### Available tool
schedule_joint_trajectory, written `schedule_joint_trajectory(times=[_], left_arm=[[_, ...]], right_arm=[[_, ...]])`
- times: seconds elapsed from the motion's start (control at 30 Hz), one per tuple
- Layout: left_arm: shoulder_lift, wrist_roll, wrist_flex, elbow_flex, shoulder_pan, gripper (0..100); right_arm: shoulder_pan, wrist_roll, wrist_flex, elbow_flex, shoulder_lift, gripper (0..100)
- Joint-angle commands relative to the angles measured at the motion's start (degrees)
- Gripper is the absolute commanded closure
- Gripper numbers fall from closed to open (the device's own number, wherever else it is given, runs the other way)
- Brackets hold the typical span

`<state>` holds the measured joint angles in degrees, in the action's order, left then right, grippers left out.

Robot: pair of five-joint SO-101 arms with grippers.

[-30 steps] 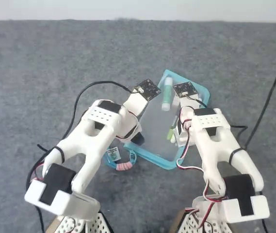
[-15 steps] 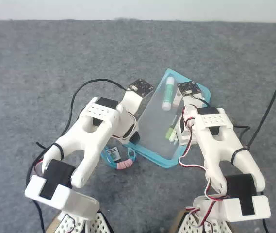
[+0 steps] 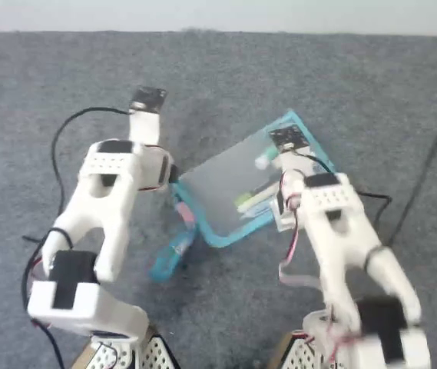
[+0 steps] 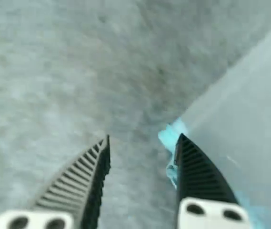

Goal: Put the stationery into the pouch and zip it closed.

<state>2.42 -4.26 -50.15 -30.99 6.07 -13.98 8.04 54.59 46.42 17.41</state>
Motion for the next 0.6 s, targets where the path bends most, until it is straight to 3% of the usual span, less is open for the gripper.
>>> schedule_joint_trajectory(times=[0.0, 0.37, 0.57], left_arm=[[-12.75, 1.93, 6.51, -8.04, 2.02, 80], [-61.36, 4.57, 26.90, -44.88, 1.85, 81], [-82.11, 4.75, 28.84, -56.31, 1.67, 81]], right_arm=[[0.66, 0.09, -2.59, 7.65, 19.30, 67.1], [0.48, 1.93, -7.69, 31.38, 60.26, 67.1], [0.75, 5.01, -7.69, 38.77, 74.24, 73.3]])
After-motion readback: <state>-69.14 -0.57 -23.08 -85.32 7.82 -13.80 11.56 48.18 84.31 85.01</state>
